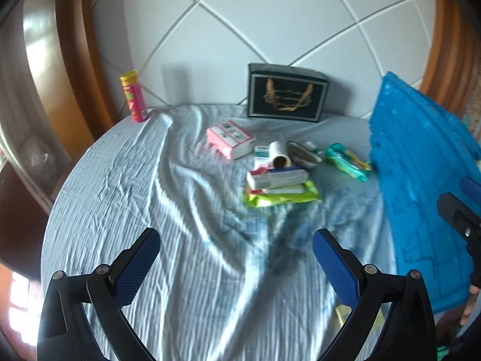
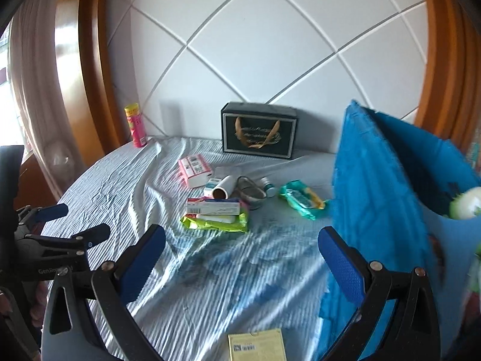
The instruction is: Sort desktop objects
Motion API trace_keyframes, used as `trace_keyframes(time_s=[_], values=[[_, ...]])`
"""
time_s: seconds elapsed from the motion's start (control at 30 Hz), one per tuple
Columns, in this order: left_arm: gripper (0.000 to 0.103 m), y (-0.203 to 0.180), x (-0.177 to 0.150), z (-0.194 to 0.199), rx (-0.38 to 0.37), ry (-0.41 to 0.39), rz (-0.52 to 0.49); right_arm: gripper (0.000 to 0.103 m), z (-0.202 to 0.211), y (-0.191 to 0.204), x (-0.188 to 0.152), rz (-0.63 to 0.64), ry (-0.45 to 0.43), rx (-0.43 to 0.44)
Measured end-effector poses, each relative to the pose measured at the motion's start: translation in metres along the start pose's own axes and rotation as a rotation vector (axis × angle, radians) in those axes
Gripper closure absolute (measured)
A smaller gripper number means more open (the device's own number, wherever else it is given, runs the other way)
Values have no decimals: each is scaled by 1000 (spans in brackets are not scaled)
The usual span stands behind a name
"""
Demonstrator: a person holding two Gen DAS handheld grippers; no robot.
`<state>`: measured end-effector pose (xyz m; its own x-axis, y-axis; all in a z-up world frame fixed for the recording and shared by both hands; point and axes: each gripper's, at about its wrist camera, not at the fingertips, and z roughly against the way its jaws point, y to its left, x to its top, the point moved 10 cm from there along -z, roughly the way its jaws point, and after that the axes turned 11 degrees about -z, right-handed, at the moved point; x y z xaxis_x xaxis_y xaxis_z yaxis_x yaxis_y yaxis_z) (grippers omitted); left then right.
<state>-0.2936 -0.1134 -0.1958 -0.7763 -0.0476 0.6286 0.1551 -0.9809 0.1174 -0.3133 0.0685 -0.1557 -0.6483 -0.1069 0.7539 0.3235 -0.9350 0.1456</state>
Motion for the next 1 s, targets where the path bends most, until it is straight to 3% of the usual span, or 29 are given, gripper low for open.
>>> trace_keyframes(time_s=[0.17,0.4,0.47,0.53,0.6,0.8,1.0], values=[[1,6,2,-44,24,62,10,0,-62,2,-11,23,87,27],[1,12,14,-104,-9,116,-4,0,-129,-15,-18,-19,165,-20],[1,13,18,-124,-22,128,-17,7,-148,-20,-19,-32,186,-35],[1,17,21,-145,-28,134,-24,38,-174,-25,-19,-41,212,-57],[1,19,22,-165,-35,145,-19,50,-202,-32,-16,-46,225,-92],[17,-1,31,-224,-118,166,-2,56,-281,-70,3,-65,224,-211],[20,-12,109,-277,-103,102,-23,56,-347,-122,30,-139,204,-315]])
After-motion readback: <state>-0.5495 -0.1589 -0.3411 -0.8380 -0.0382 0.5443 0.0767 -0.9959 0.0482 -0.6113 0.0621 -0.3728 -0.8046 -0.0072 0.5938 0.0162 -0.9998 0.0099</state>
